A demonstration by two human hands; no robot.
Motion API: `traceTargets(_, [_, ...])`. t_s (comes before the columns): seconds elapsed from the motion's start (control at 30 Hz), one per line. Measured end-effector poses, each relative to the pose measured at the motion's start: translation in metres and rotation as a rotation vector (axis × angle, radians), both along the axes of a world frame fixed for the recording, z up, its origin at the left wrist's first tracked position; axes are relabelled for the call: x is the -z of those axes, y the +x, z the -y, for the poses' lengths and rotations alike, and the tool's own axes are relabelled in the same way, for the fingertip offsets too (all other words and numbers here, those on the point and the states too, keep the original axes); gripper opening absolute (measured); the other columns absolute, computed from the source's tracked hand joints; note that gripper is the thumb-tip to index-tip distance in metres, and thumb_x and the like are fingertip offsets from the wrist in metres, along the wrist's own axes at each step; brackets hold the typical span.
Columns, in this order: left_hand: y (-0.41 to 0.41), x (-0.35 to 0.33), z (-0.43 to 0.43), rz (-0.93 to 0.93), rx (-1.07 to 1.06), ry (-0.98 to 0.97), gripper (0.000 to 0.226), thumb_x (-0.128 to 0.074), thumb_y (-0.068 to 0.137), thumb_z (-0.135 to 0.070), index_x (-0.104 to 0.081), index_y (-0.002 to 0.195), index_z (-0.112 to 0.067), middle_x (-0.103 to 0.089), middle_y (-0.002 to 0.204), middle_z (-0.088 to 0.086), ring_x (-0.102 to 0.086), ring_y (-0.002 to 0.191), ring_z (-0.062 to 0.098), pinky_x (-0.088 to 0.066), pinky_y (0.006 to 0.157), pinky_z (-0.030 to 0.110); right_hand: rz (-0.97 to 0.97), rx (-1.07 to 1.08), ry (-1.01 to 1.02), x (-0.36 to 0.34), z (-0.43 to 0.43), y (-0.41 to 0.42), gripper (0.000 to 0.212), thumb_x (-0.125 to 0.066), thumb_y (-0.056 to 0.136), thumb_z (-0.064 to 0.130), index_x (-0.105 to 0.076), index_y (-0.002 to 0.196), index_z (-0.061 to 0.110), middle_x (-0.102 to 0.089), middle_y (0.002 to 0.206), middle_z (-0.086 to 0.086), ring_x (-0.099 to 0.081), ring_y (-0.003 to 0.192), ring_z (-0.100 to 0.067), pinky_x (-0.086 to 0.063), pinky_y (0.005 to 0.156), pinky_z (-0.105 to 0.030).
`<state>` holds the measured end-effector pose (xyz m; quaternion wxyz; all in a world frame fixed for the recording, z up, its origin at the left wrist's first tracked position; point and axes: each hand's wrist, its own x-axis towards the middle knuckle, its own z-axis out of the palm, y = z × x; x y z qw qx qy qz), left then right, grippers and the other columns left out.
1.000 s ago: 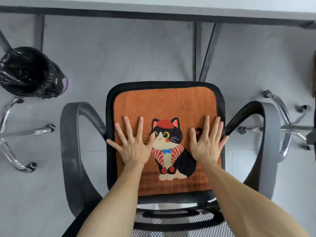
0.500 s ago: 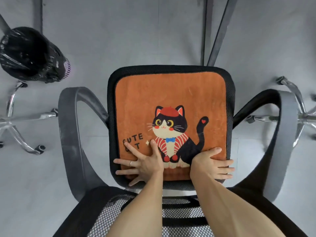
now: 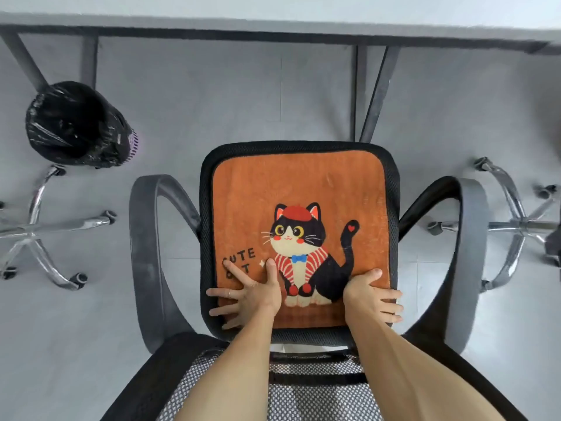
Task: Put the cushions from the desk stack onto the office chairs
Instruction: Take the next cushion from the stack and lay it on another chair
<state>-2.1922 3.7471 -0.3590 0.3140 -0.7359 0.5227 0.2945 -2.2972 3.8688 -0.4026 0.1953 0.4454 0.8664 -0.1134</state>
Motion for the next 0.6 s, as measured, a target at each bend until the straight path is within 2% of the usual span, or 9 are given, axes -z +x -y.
traceTargets(0.07, [0.002, -0.012, 0.015, -0.032, 0.056, -0.046, 0.103, -0.029, 0.077, -0.090, 0.019, 0.149, -0.035, 0.018, 0.160, 0.027, 0.003, 0.147, 0.052, -0.016, 0.112, 0.071, 0.017, -0.035, -0.065, -0.020, 0.001, -0.015, 0.071, -0.027, 0.103, 0.052, -0.021, 0.159, 0.007, -0.018, 0.166, -0.017, -0.011, 0.154, -0.033, -0.005, 0.123, -0.054])
traceTargets(0.13, [0.001, -0.017, 0.029, -0.087, 0.161, -0.131, 0.086, -0.041, 0.088, -0.073, 0.002, 0.149, -0.031, 0.000, 0.162, 0.024, -0.011, 0.147, 0.045, -0.024, 0.111, 0.067, 0.023, -0.259, -0.123, -0.030, -0.003, -0.029, 0.068, -0.035, 0.104, 0.047, -0.022, 0.158, 0.009, -0.019, 0.165, -0.017, -0.016, 0.152, -0.035, -0.012, 0.122, -0.053])
traceTargets(0.2, [-0.001, -0.024, 0.044, -0.162, 0.218, -0.176, 0.076, -0.047, 0.094, -0.058, -0.003, 0.150, -0.032, -0.018, 0.158, 0.022, -0.027, 0.142, 0.042, -0.033, 0.109, 0.061, 0.067, -0.470, -0.225, -0.035, -0.007, -0.046, 0.072, -0.043, 0.100, 0.045, -0.023, 0.156, 0.004, -0.026, 0.160, -0.022, -0.024, 0.147, -0.040, -0.023, 0.119, -0.054])
traceTargets(0.27, [-0.002, -0.023, 0.065, -0.217, 0.196, -0.241, 0.071, -0.051, 0.096, -0.047, -0.012, 0.151, -0.027, -0.034, 0.149, 0.021, -0.041, 0.132, 0.040, -0.045, 0.099, 0.056, 0.063, -0.523, -0.251, -0.040, -0.009, -0.065, 0.070, -0.048, 0.097, 0.041, -0.029, 0.150, -0.001, -0.033, 0.152, -0.027, -0.032, 0.140, -0.044, -0.033, 0.114, -0.056])
traceTargets(0.3, [-0.003, -0.024, 0.076, -0.225, 0.165, -0.255, 0.064, -0.052, 0.097, -0.042, -0.021, 0.150, -0.021, -0.039, 0.145, 0.020, -0.044, 0.129, 0.039, -0.049, 0.092, 0.053, 0.057, -0.516, -0.253, -0.040, -0.011, -0.072, 0.066, -0.050, 0.097, 0.038, -0.032, 0.147, -0.002, -0.036, 0.148, -0.027, -0.035, 0.137, -0.045, -0.037, 0.111, -0.057])
traceTargets(0.37, [-0.001, -0.022, 0.091, -0.226, 0.155, -0.256, 0.046, -0.050, 0.101, -0.032, -0.039, 0.141, -0.013, -0.043, 0.138, 0.018, -0.045, 0.126, 0.037, -0.048, 0.081, 0.048, 0.061, -0.515, -0.248, -0.039, -0.017, -0.080, 0.057, -0.050, 0.100, 0.034, -0.036, 0.142, -0.002, -0.040, 0.145, -0.026, -0.040, 0.134, -0.045, -0.041, 0.107, -0.057])
traceTargets(0.47, [0.008, -0.015, 0.104, -0.243, 0.219, -0.288, 0.030, -0.048, 0.102, -0.023, -0.050, 0.128, -0.010, -0.048, 0.130, 0.015, -0.047, 0.121, 0.035, -0.047, 0.082, 0.049, 0.059, -0.485, -0.256, -0.033, -0.022, -0.085, 0.045, -0.048, 0.103, 0.030, -0.040, 0.137, 0.002, -0.042, 0.142, -0.023, -0.045, 0.129, -0.045, -0.045, 0.103, -0.059])
traceTargets(0.6, [0.009, -0.008, 0.111, -0.259, 0.203, -0.311, 0.029, -0.051, 0.101, -0.021, -0.054, 0.127, -0.008, -0.047, 0.131, 0.017, -0.044, 0.123, 0.036, -0.047, 0.085, 0.049, 0.039, -0.464, -0.272, -0.029, -0.019, -0.086, 0.039, -0.048, 0.103, 0.028, -0.041, 0.134, 0.004, -0.043, 0.141, -0.023, -0.046, 0.127, -0.045, -0.045, 0.103, -0.059])
